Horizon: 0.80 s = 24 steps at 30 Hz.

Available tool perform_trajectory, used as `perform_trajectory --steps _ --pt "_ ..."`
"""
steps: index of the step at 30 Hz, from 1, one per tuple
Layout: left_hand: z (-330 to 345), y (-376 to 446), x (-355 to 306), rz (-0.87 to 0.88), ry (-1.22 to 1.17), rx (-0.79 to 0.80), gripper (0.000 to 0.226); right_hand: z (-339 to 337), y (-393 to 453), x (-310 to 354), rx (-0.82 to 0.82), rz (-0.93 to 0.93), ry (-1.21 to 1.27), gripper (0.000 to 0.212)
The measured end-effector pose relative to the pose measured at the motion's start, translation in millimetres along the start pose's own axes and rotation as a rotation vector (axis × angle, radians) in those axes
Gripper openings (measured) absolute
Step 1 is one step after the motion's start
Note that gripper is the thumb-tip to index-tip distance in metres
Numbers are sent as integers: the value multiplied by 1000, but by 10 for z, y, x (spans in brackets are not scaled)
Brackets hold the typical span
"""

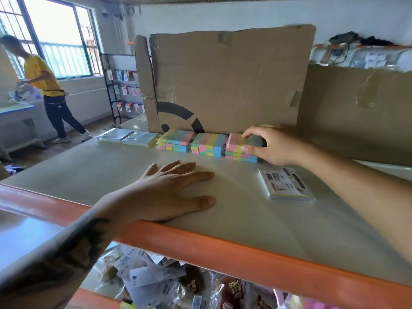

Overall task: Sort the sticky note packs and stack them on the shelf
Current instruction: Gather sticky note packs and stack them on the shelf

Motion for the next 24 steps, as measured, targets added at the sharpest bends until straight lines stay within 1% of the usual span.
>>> perform_trajectory --steps 2,3,6,8,9,10,13,15,20,24 --pt "-4 7 -2 5 -15 -15 79 -82 -92 13 25 -1 5 50" --pt "-12 8 -14 12 -27 -28 80 -140 -156 27 35 -4 5 46" --pt "-53 39 -109 49 -48 -68 84 -311 -425 85 79 -34 52 24" --pt "-83 74 -204 85 -87 -98 79 -406 -658 100 102 -52 141 12" --pt "-104 93 -257 110 -128 -117 75 -430 -771 83 123 -55 179 12" --pt "-125 115 -312 138 -170 -133 71 -437 -873 55 155 -56 199 18" --pt "-138 197 -506 193 -217 -121 62 -362 -1096 -75 291 -37 175 50" --pt "-132 244 -673 239 -226 -103 55 -279 -1189 -140 358 -23 196 58" --pt "-65 324 -995 343 -252 -74 51 -169 -1207 -220 311 2 277 56" --pt "32 375 -1083 360 -199 -51 56 -165 -1164 -167 248 9 335 45"
Point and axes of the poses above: each hand's wrist, its own y-axis towards the middle knuckle, its own z-axis out of the palm, x = y × z, the point moved 7 cm from there along y, towards the middle knuckle, and after that the axes turned 12 degrees about -y, right-handed, at the moved point
